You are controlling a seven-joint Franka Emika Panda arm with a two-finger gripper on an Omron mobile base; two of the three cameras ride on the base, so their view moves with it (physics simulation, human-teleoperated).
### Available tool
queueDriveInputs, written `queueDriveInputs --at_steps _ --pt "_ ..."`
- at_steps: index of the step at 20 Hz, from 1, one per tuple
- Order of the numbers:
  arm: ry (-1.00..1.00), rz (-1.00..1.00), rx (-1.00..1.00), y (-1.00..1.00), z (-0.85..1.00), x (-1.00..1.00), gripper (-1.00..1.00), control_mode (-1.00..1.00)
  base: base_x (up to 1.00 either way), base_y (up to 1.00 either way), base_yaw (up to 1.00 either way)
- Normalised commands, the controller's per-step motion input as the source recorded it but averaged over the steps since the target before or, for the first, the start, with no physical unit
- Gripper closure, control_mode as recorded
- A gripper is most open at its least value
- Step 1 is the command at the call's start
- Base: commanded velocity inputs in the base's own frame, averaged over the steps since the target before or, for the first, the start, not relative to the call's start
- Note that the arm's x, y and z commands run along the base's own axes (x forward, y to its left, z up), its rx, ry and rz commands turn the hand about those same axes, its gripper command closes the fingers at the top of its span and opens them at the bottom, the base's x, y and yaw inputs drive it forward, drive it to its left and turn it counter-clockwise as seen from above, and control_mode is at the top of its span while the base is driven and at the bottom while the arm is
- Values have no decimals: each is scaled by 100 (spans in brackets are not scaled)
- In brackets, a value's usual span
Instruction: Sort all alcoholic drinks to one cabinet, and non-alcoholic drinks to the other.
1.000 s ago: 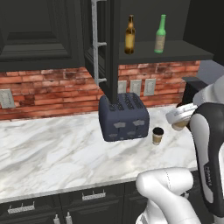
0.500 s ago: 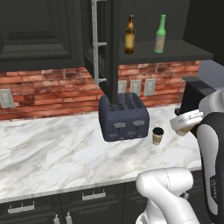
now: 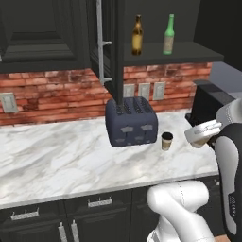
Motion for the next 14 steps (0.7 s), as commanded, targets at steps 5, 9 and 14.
queueDriveInputs --at_steps 5,9,14 --pt "0 0 0 0 0 0 100 100 -53 1 1" --pt "0 0 0 0 0 0 100 100 -42 17 6" --pt "0 0 0 0 0 0 100 100 -29 28 22"
